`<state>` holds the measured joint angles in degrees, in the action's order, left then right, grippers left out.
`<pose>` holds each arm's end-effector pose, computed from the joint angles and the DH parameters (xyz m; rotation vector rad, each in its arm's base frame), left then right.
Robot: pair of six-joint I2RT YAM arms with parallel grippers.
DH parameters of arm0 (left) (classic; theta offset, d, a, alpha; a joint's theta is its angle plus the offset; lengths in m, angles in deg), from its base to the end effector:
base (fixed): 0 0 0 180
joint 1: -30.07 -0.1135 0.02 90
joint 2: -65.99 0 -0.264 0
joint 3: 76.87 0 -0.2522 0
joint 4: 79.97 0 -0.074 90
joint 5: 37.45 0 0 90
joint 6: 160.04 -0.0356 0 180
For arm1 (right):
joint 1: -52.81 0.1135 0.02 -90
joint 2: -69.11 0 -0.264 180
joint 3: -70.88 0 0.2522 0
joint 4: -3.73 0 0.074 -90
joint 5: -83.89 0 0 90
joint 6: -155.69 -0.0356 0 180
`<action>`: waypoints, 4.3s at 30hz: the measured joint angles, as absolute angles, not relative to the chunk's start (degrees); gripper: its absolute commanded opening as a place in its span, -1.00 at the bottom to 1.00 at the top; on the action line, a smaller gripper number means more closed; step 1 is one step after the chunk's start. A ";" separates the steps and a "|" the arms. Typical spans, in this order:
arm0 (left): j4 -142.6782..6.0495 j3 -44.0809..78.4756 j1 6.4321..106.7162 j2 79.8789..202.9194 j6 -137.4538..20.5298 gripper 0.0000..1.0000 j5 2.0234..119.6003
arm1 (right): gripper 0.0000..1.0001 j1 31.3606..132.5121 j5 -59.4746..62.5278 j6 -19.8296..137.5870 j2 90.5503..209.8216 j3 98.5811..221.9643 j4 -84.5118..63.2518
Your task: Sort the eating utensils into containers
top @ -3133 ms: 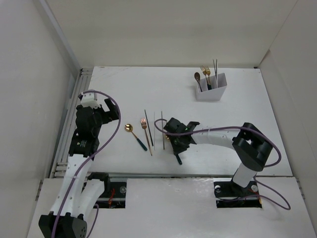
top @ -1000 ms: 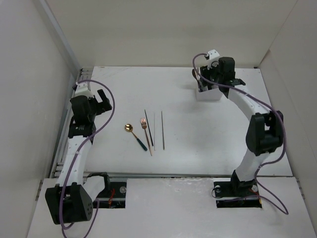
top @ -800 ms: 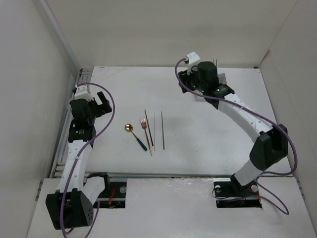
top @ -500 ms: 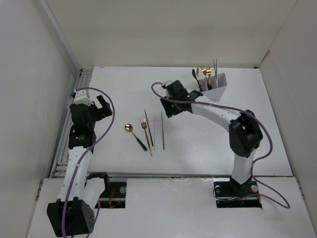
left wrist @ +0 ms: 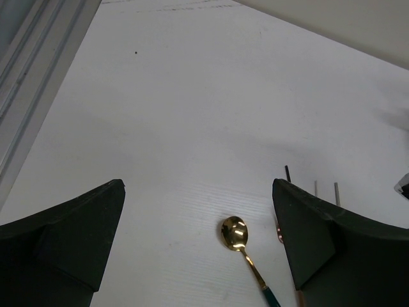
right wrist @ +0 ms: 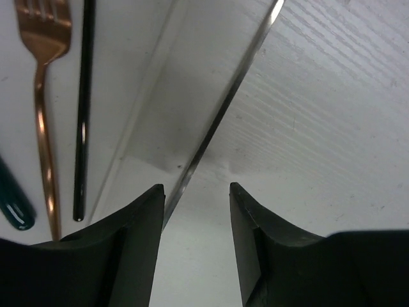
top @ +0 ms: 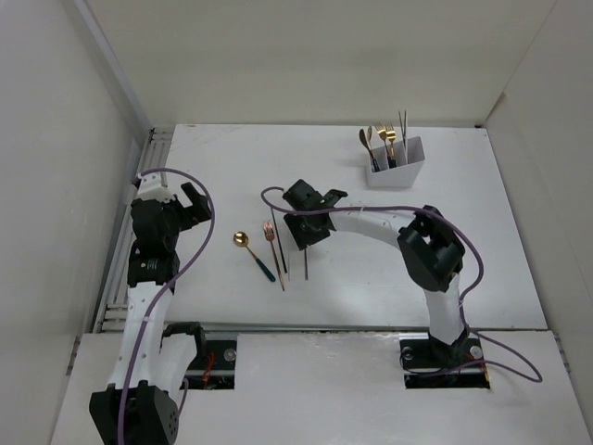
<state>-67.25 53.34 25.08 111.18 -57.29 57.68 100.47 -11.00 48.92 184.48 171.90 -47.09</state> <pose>0.1932 0.0137 0.3056 -0.1985 1.7036 -0.1772 0.2874 0.3109 0.1902 -0.7002 2.6303 0.2211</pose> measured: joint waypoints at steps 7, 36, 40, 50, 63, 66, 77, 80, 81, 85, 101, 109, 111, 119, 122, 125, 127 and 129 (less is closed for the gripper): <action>-66.24 53.36 25.08 111.07 -56.52 1.00 58.18 | -0.12 100.38 -13.62 47.43 187.84 172.45 -46.50; -66.35 53.36 25.08 111.90 -57.09 1.00 57.39 | -1.00 84.34 -5.12 57.05 180.50 165.56 -35.55; -66.31 53.34 25.08 113.96 -57.62 1.00 57.20 | -1.00 79.20 -1.40 61.55 174.44 166.57 -32.27; -66.00 48.68 24.71 121.00 -60.63 1.00 56.98 | -1.00 62.66 5.90 77.35 169.35 172.80 -16.62; -64.87 42.49 24.71 129.19 -63.47 1.00 56.98 | -1.00 51.29 15.84 82.27 179.41 172.89 -3.88; -64.87 42.39 24.71 129.74 -63.78 1.00 56.98 | -1.00 51.27 16.91 81.92 179.97 172.30 -2.40; -65.11 42.39 24.71 129.70 -64.04 1.00 56.98 | -0.05 50.61 16.34 79.12 178.71 166.44 -0.21; -65.13 42.43 24.71 129.10 -64.04 1.00 56.98 | 0.00 50.50 15.27 78.67 175.80 164.45 -0.52; -65.28 42.56 24.71 128.62 -64.06 1.00 56.98 | 0.00 50.50 14.90 78.36 174.34 163.90 -0.63; -66.35 44.09 24.71 125.37 -64.04 1.00 56.74 | 0.22 53.28 9.72 77.20 165.37 161.39 -1.74; -67.01 52.33 24.71 113.04 -59.04 1.00 54.90 | -0.15 98.15 -11.31 52.96 185.00 178.72 -33.21; -66.55 53.03 24.71 110.29 -58.49 1.00 55.01 | -0.15 101.65 -13.49 47.83 192.89 180.27 -41.83; -65.96 53.62 24.73 109.59 -58.40 1.00 55.05 | -0.15 101.76 -13.88 47.30 192.89 180.27 -41.93; -64.98 54.10 24.73 108.34 -58.36 1.00 55.05 | -0.28 102.65 -16.70 46.99 194.18 181.24 -43.14; -64.91 54.10 24.73 108.19 -58.38 1.00 55.03 | -0.46 102.76 -18.02 47.34 194.01 180.49 -42.72; -64.89 54.12 24.75 107.90 -58.40 1.00 54.88 | -0.55 102.57 -18.17 47.32 192.45 177.54 -40.67; -64.87 54.10 24.75 107.75 -58.40 1.00 54.83 | -0.69 101.78 -17.36 47.85 190.66 174.57 -38.83; -64.87 54.10 24.75 107.75 -58.40 1.00 54.83 | -1.00 100.25 -15.96 48.77 188.72 171.51 -37.41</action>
<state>-64.87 54.10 24.75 107.75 -58.40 54.83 100.25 -15.96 48.77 188.72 171.51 -37.41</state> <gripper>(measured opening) 0.997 0.083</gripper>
